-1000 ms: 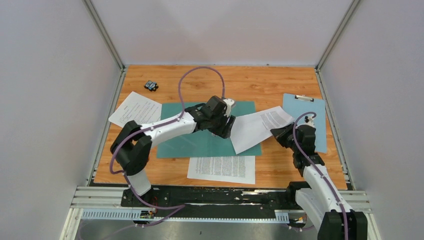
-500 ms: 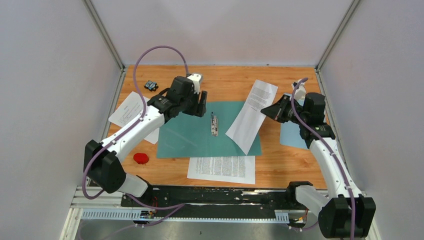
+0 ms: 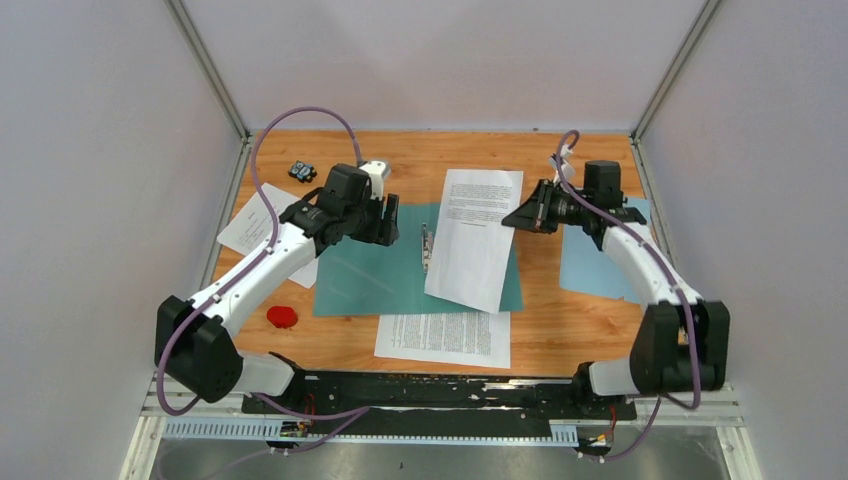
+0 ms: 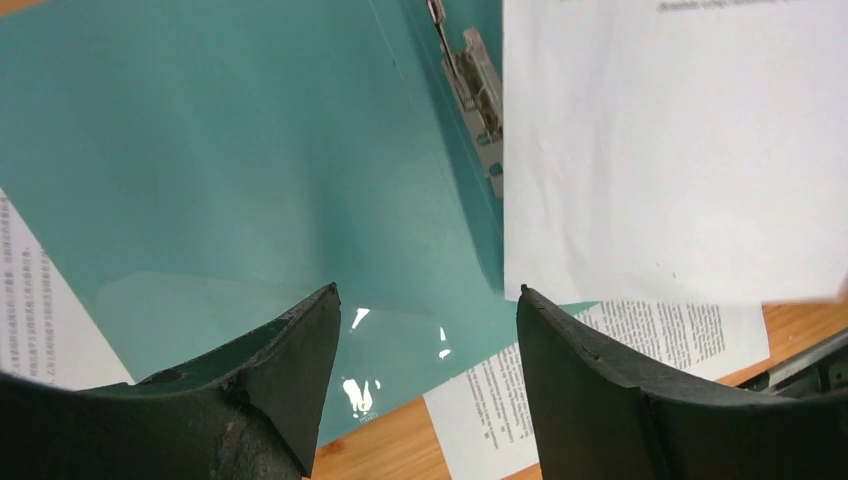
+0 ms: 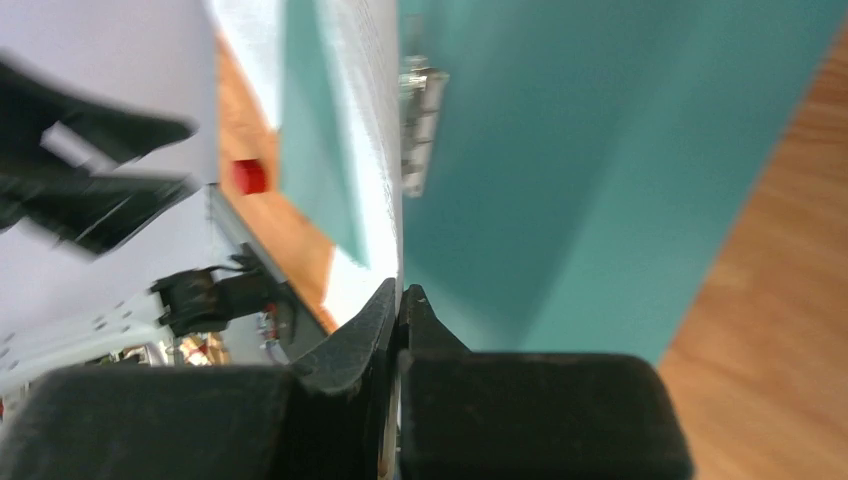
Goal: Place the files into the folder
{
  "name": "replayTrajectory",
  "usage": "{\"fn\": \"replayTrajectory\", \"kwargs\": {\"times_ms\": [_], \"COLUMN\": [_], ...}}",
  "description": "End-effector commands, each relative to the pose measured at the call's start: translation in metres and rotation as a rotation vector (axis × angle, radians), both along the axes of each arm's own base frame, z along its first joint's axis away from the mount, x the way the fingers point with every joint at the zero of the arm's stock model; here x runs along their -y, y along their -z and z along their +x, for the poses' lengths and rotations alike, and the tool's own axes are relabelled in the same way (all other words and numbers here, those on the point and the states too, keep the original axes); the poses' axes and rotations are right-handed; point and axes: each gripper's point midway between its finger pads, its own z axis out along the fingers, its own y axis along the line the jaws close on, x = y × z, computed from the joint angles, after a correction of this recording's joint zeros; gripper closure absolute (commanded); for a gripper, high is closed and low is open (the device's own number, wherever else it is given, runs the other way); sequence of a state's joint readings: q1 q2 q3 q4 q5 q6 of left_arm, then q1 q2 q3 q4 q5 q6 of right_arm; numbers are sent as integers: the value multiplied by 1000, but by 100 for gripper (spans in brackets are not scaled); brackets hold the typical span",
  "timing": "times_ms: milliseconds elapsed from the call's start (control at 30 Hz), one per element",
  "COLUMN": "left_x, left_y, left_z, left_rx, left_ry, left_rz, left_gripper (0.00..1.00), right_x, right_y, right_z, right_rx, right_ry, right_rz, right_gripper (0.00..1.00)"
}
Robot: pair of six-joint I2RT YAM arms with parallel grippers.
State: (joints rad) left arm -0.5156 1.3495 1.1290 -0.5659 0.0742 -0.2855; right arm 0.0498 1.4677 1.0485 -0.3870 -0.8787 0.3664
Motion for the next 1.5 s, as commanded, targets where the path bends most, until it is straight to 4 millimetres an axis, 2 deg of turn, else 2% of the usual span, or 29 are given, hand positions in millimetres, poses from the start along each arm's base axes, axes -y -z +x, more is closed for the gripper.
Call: {"fn": "replayTrajectory", "kwargs": {"times_ms": [0, 33, 67, 133, 300, 467, 533, 700, 933, 1467], "left_x": [4, 2, -1, -4, -10, -18, -19, -22, -31, -30], "left_y": [2, 5, 7, 9, 6, 7, 8, 14, 18, 20], "left_z": [-12, -13, -14, -17, -21, -20, -21, -22, -24, -25], "left_rx": [-1, -7, -14, -26, -7, -2, -1, -6, -2, -4], "left_ry": [28, 27, 25, 26, 13, 1, -3, -10, -20, -21], "left_rz": [-55, -42, -26, -10, -4, 35, 40, 53, 91, 85], "left_gripper": [27, 27, 27, 27, 27, 27, 27, 27, 27, 27], "right_x": [25, 28, 28, 32, 34, 40, 44, 26, 18, 10], "right_y": [82, 102, 112, 123, 134, 146, 146, 138, 140, 139], "right_z": [27, 33, 38, 48, 64, 67, 69, 73, 73, 75], "right_rx": [-172, -213, -225, -229, -216, -219, -214, -188, -179, -178], "right_ry": [-30, -42, -61, -73, -93, -127, -123, -149, -170, -161], "right_rz": [-269, -312, -348, -409, -460, -516, -545, -457, -429, -408], "right_gripper": [100, 100, 100, 100, 100, 100, 100, 100, 100, 100]}}
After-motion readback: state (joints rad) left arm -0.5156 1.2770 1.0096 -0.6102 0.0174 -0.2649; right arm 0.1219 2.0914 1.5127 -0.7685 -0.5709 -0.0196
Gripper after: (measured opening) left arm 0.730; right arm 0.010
